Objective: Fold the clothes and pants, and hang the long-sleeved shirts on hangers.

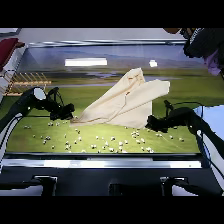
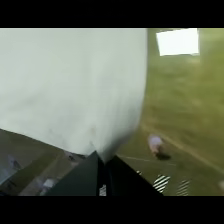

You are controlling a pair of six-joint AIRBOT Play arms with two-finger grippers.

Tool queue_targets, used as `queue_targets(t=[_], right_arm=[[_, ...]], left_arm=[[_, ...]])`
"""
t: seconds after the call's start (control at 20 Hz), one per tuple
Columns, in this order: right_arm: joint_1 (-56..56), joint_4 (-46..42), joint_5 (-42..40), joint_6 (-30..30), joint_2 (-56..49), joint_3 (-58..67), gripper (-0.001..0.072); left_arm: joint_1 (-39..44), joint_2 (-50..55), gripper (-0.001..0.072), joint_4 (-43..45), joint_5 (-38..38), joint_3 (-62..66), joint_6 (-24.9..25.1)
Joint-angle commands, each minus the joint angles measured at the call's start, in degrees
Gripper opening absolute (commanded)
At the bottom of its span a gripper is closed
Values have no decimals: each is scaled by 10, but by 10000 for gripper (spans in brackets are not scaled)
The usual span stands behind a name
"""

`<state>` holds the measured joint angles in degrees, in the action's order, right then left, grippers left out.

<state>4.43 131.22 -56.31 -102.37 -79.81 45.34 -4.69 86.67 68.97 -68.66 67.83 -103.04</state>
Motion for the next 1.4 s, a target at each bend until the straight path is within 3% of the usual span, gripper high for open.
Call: queue_targets(t=[0.0,0.1,0.3,0.45,0.55,0.7,0.85,1.0,1.1,1.2,1.35], right_arm=[[-18,24,-6,10,18,1,30],[-18,29,-12,12,62,13,28],[-18,26,-44,48,183,106,28],[-18,7,-52,100,280,248,29],[-18,0,-51,104,339,349,29],[-18,-47,-36,164,418,483,29],[-18,-123,16,235,477,562,29],[-18,-174,31,288,491,589,29],[-18,-200,16,308,476,589,29],[-18,-223,-13,338,443,589,29],[-18,-224,-108,349,350,589,29]], left_arm=[[0,-1,16,-1,0,0,0],[0,-6,16,-24,-6,2,12],[-9,-40,16,-142,-21,47,96],[-54,-97,16,-208,-21,143,103],[-94,-151,16,-214,-19,227,111],[-157,-246,16,-214,-9,314,126],[-210,-367,16,-208,73,332,126],[-226,-461,15,-146,179,332,124],[-229,-486,15,-101,226,332,84],[-229,-482,16,-90,225,330,59],[-226,-442,15,-97,155,307,61]])
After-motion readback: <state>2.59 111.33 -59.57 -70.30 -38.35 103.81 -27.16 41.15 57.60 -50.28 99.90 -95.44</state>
